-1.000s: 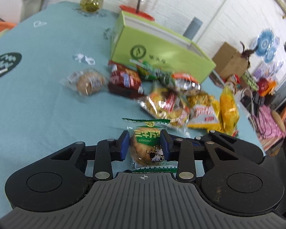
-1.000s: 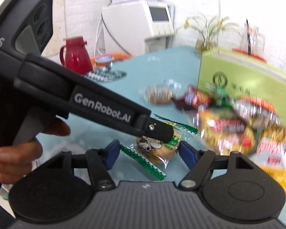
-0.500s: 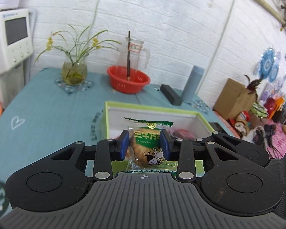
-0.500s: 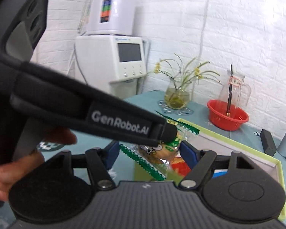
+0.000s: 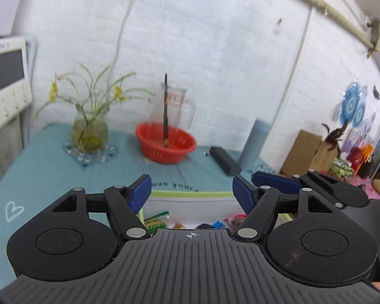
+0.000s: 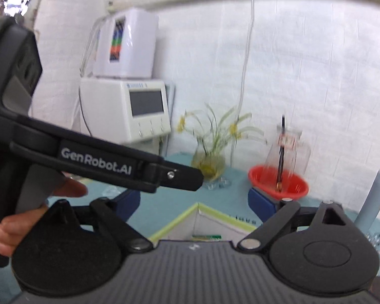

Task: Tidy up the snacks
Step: 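Lower the left tool onto the yellow Danco waffle bag and close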

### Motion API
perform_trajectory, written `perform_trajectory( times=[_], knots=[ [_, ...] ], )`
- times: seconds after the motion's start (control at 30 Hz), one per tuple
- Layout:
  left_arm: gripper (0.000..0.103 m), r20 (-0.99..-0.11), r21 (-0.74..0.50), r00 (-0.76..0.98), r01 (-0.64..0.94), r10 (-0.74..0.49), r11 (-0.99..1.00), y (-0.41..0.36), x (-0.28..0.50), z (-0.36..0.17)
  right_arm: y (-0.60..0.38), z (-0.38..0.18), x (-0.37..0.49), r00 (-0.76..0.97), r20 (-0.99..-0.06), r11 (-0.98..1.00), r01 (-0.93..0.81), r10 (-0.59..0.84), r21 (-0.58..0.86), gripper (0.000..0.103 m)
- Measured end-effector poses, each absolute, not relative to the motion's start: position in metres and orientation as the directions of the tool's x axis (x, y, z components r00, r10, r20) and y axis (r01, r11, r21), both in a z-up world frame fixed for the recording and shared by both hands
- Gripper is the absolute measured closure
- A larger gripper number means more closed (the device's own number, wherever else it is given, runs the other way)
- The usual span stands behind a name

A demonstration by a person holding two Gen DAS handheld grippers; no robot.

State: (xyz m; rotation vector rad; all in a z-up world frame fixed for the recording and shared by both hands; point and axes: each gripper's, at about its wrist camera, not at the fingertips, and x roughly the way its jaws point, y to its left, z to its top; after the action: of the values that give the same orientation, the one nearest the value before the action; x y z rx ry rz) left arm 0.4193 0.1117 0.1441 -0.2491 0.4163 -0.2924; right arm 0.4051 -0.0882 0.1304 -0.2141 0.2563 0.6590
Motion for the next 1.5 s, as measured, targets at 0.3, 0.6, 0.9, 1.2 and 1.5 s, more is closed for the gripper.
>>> perform_trajectory(
  times=[0.3, 0.6, 0.9, 1.2, 1.5],
  knots=[
    [0.035, -0.343, -0.262, 0.878, 0.252, -0.334, 0.931, 0.113, 0.337, 0.146, -0.106, 0.125, 0.329, 0.752, -0.297, 0.758, -0.641, 0.589, -0.12, 0.01],
    [0.044, -0.574, -0.383, 0.712, 0.204, -0.406, 0.901, 0.091, 0.297, 0.039, -0.147, 0.02, 0.271, 0.656, -0.532, 0.82, -0.553, 0.536, 0.144, 0.01],
    [0.05, -0.643, -0.354, 0.646, 0.226, -0.412, 0.908, 0.066, 0.311, 0.011, -0.15, -0.013, 0.265, 0.603, -0.603, 0.828, -0.527, 0.523, 0.191, 0.01],
    [0.071, -0.674, -0.359, 0.597, 0.251, -0.435, 0.899, 0.056, 0.301, 0.006, -0.139, -0.017, 0.267, 0.568, -0.621, 0.797, -0.583, 0.539, 0.158, 0.009],
    [0.057, -0.683, -0.38, 0.576, 0.246, -0.45, 0.892, 0.052, 0.226, 0.005, -0.144, -0.016, 0.224, 0.537, -0.617, 0.763, -0.624, 0.575, 0.168, 0.01]
  ],
)
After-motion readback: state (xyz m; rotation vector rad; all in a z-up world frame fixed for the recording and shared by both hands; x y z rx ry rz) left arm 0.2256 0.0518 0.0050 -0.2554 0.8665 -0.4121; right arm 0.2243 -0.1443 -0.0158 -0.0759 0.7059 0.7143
